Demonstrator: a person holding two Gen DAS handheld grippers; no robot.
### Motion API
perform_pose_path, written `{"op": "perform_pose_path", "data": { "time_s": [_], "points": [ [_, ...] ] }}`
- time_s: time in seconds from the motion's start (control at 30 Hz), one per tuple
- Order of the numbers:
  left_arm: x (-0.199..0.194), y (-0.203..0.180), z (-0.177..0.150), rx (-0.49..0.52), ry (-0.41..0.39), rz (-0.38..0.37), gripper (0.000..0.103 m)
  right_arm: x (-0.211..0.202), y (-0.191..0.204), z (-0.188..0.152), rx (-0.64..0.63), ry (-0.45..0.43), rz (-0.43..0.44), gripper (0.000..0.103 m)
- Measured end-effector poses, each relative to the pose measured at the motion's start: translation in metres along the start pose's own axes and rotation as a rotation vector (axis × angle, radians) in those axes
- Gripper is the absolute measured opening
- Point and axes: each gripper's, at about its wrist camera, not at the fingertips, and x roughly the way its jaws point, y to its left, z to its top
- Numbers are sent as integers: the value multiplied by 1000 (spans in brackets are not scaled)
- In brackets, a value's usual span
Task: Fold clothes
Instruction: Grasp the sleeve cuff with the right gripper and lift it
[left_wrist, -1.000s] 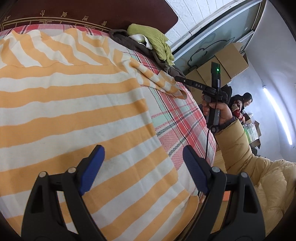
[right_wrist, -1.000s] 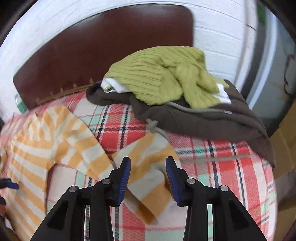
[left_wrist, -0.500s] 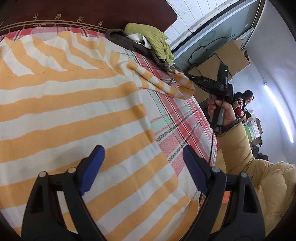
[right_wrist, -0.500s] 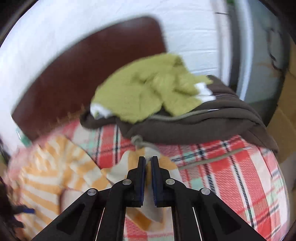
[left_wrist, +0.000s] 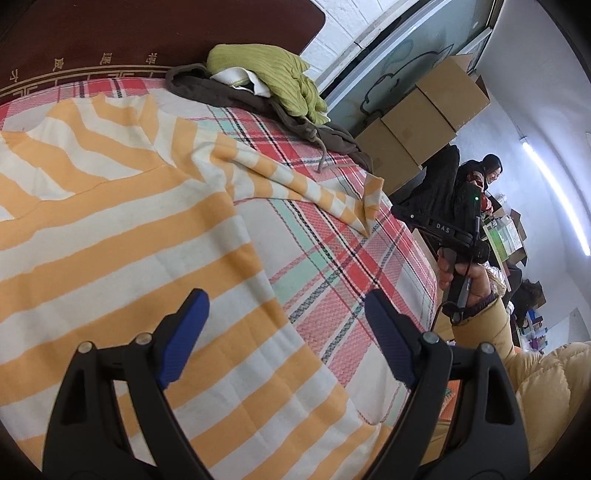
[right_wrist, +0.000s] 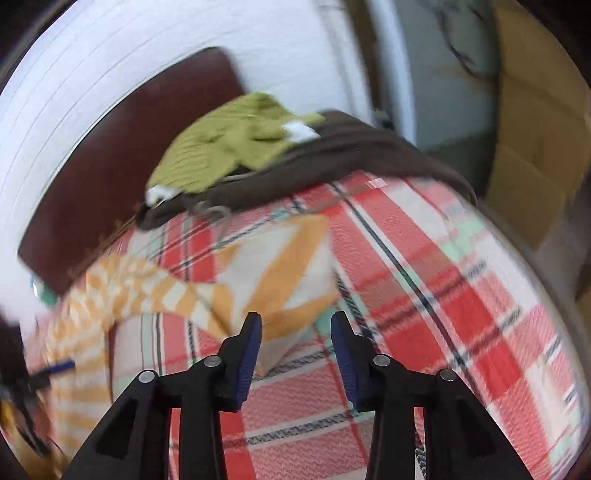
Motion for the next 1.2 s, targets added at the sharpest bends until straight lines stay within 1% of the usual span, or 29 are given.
{"op": "perform_pose_path", "data": {
  "time_s": [0.03,0.1,0.17,0.23,0.27,0.3,0.33,0.37,0.4,0.43,0.47,0.5,0.57,0.63,0.7,0.77,0.87,0.9,0.97,1.0,1.03,1.07,1.1,1.13,1.17,1.2],
  "points": [
    [1,-1,0,0,1,0,87,-1,15,0,-91,-11,-20,43],
    [1,-3,0,-1,0,2,87,1,42,-4,-254,-14,-34,51],
    [1,-5,-1,-2,-1,3,87,14,67,-12,-407,20,-40,51],
    [1,-7,-2,-4,0,6,87,32,82,-20,-525,63,-51,51],
    [1,-7,-2,-5,1,8,87,40,87,-25,-567,90,-54,51],
    [1,-7,-3,-6,2,10,87,48,87,-28,-581,121,-56,49],
    [1,-7,-3,-8,4,12,87,57,86,-29,-587,146,-62,47],
    [1,-7,-3,-10,5,14,87,66,84,-29,-593,172,-68,37],
    [2,-6,-3,-12,7,17,87,72,83,-29,-589,186,-55,21],
    [2,-6,-3,-13,6,19,87,72,81,-24,-569,183,-32,9],
    [3,-6,-1,-13,3,21,87,72,79,-17,-545,175,-36,4],
    [3,-6,0,-13,0,22,87,69,75,-7,-507,158,-25,3],
    [4,-6,4,-14,-6,26,87,60,65,17,-396,108,40,3],
    [5,-6,8,-14,-12,29,87,57,54,42,-300,63,57,3],
    [6,-6,11,-14,-18,32,87,63,44,62,-209,47,71,3],
    [7,-6,15,-14,-23,35,87,78,43,73,-173,63,57,6],
    [12,-5,20,-19,-21,42,87,107,47,74,-169,115,-28,37],
    [14,-5,21,-21,-20,46,86,107,46,73,-161,108,-33,37],
    [15,-3,21,-25,-19,47,87,95,40,70,-125,53,-2,37],
    [14,-2,20,-26,-20,45,87,82,32,67,-80,10,20,39],
    [13,0,21,-30,-23,44,87,70,23,63,-33,-36,34,39],
    [13,1,21,-34,-26,42,87,59,13,56,14,-69,36,43],
    [12,3,22,-38,-29,41,87,51,2,47,60,-83,35,58],
    [11,5,22,-42,-32,39,87,46,-7,38,102,-81,37,68],
    [10,6,23,-46,-35,38,86,45,-14,28,136,-56,43,76],
    [11,6,23,-45,-35,36,87,46,-21,19,162,-33,46,76]
  ]
}}
